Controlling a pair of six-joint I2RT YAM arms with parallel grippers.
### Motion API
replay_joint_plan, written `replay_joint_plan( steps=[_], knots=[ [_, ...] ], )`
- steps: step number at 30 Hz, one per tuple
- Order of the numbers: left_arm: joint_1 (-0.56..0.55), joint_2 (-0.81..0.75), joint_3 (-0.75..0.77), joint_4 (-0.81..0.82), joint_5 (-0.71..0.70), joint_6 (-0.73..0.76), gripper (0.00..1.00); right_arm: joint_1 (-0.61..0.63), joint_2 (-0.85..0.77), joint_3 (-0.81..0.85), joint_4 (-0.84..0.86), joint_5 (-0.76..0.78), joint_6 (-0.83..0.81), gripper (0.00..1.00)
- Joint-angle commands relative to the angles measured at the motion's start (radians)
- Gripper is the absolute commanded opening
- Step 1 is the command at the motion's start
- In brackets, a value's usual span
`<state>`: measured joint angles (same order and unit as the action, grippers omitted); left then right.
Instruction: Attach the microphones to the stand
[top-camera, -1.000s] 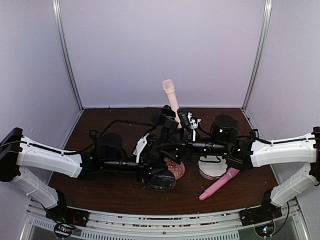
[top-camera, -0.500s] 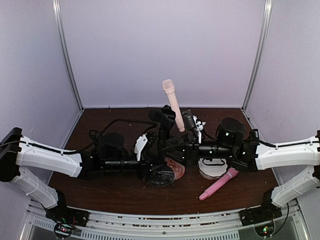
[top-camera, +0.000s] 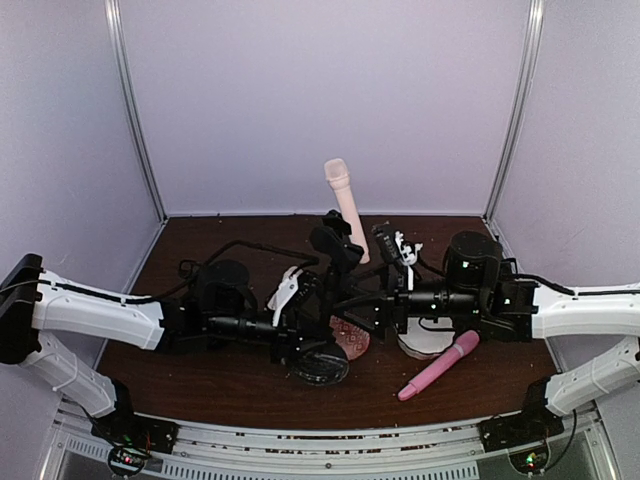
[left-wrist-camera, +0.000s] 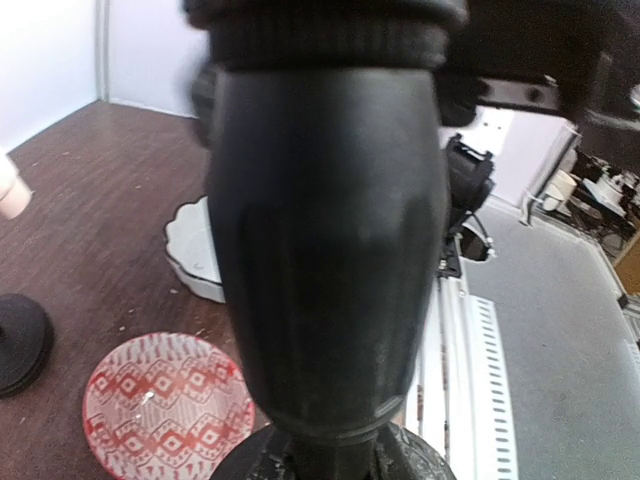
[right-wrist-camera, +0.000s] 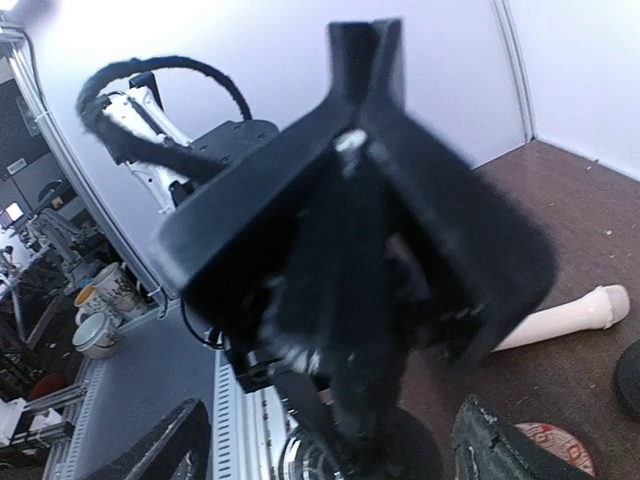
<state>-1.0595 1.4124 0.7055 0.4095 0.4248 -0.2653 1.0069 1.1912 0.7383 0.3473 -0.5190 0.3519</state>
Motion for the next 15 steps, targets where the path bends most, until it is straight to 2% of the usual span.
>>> replay_joint_plan(
  steps=[1, 8, 15],
  knots=[
    [-0.002, -0.011, 0.042, 0.119, 0.101, 0.005, 0.00, -0.013, 0.013, 0.075, -0.050, 0.060, -0.092, 0.86],
    [-0.005, 0.008, 0.050, 0.138, 0.087, -0.013, 0.00, -0.013, 0.131, 0.120, 0.045, -0.062, -0.025, 0.85],
    [-0.004, -0.018, 0.042, 0.084, -0.089, -0.005, 0.00, 0.007, 0.130, 0.105, 0.081, -0.090, 0.025, 0.82]
  ],
)
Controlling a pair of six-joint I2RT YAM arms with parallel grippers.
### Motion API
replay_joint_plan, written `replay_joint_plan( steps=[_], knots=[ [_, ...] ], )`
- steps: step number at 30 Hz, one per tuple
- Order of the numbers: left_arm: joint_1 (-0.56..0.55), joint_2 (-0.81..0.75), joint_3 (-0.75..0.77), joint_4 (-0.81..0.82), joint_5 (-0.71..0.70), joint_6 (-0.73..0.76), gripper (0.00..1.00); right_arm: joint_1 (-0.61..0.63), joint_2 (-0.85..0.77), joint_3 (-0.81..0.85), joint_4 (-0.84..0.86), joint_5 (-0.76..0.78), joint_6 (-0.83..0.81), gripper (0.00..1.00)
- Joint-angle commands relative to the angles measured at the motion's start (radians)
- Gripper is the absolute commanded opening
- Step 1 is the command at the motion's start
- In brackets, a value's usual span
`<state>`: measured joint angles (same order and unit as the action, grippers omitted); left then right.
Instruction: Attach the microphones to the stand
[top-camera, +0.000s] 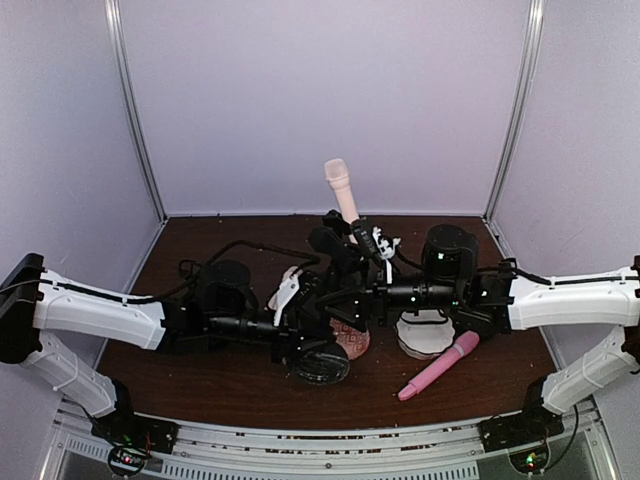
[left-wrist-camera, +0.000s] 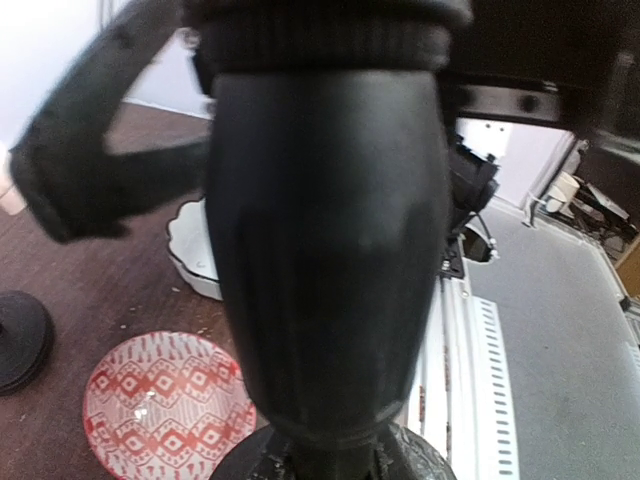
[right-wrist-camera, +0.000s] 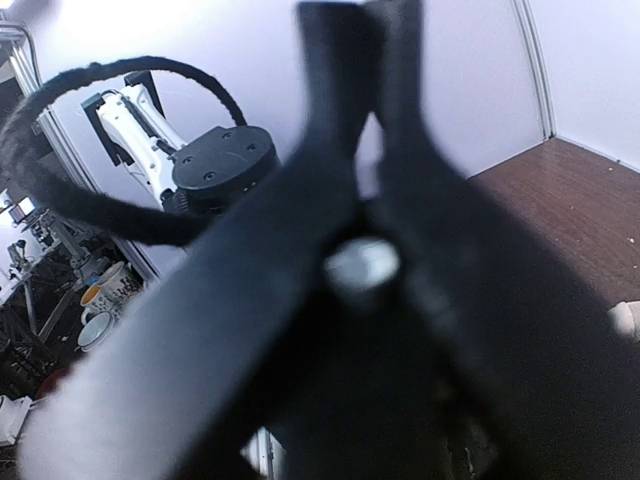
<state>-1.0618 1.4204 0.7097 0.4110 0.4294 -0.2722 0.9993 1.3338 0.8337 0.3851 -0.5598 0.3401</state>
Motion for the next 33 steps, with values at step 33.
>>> replay_joint_plan(
  steps=[33],
  knots=[
    [0.040, -0.095, 0.050, -0.018, 0.266, 0.135, 0.00, -0.025, -0.111, -0.046, -0.062, -0.130, -0.158, 0.65]
  ],
)
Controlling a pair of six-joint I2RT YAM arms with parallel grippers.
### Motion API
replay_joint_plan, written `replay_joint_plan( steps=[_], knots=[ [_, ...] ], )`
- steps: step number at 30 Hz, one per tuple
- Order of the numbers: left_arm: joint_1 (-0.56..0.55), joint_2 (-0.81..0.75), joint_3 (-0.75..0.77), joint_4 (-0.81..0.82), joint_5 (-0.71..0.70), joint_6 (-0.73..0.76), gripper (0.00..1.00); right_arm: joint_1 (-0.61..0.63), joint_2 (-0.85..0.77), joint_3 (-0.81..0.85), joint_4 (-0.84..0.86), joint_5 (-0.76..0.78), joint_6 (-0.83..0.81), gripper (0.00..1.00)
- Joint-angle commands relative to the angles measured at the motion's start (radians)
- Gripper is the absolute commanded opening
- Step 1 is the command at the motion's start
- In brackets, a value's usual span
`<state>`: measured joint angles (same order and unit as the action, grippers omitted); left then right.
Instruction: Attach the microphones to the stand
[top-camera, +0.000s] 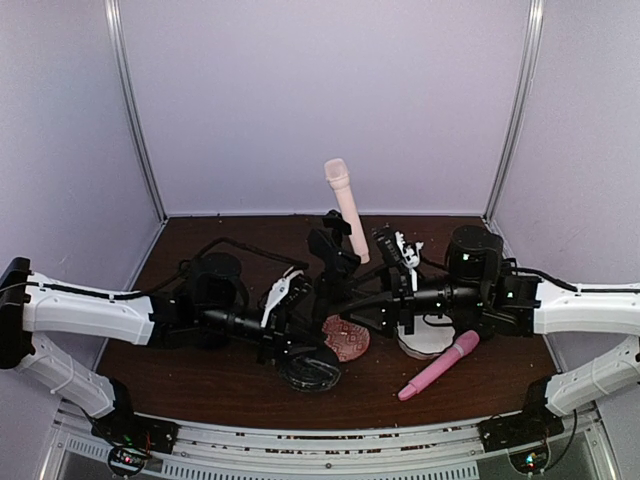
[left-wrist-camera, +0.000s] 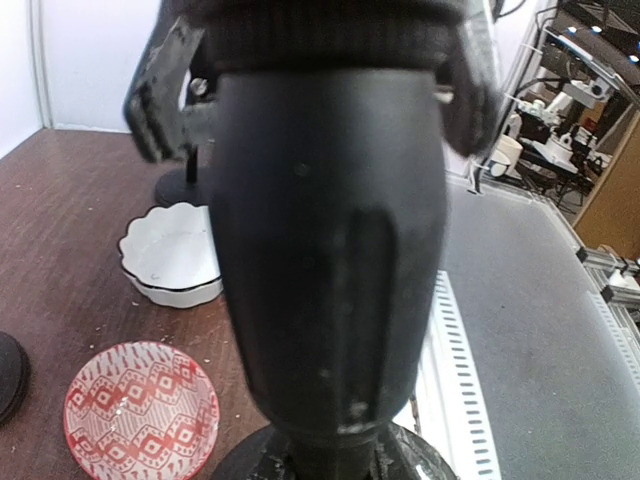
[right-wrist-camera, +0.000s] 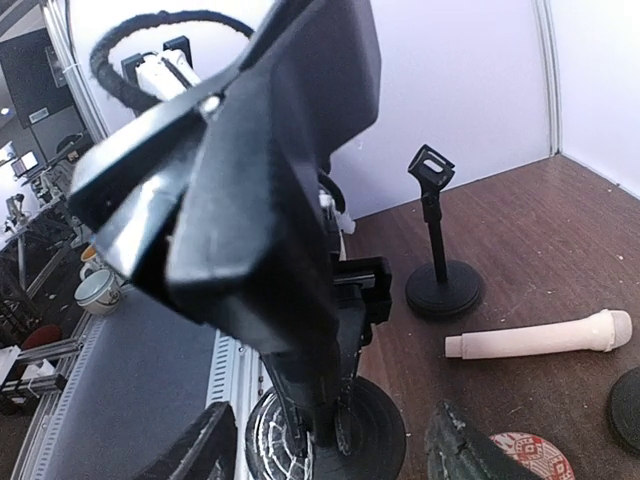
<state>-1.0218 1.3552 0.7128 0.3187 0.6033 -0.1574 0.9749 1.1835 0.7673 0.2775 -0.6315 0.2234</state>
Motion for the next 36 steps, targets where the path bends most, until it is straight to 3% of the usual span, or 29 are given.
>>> replay_joint_plan(
  steps=[1, 6, 15, 23, 25, 26, 32, 36],
  knots=[
    [0.000, -0.024, 0.051, 0.074, 0.098, 0.018, 0.00, 0.000, 0.054, 0.018, 0.080, -0.082, -0.026, 0.62],
    [0.000, -0.003, 0.070, 0.067, 0.117, 0.013, 0.00, 0.006, 0.105, 0.006, 0.219, -0.150, 0.032, 0.58],
    [0.000, 0.011, 0.088, 0.028, 0.123, 0.023, 0.00, 0.017, 0.141, 0.025, 0.268, -0.162, 0.047, 0.46],
    [0.000, 0.015, 0.092, 0.027, 0.062, 0.007, 0.00, 0.028, 0.162, 0.041, 0.253, -0.125, 0.048, 0.21],
    [-0.001, 0.011, 0.093, 0.023, -0.018, -0.007, 0.00, 0.044, 0.156, 0.050, 0.213, -0.047, 0.037, 0.11],
    [-0.002, 0.007, 0.090, 0.021, -0.100, -0.014, 0.00, 0.055, 0.150, 0.060, 0.176, 0.009, 0.026, 0.00],
    [-0.061, -0.011, 0.039, 0.088, -0.649, -0.068, 0.00, 0.183, 0.135, 0.136, -0.032, 0.662, 0.168, 0.00],
    [-0.087, -0.004, 0.003, 0.152, -0.792, -0.091, 0.00, 0.243, 0.160, 0.209, -0.130, 0.836, 0.203, 0.03]
  ],
)
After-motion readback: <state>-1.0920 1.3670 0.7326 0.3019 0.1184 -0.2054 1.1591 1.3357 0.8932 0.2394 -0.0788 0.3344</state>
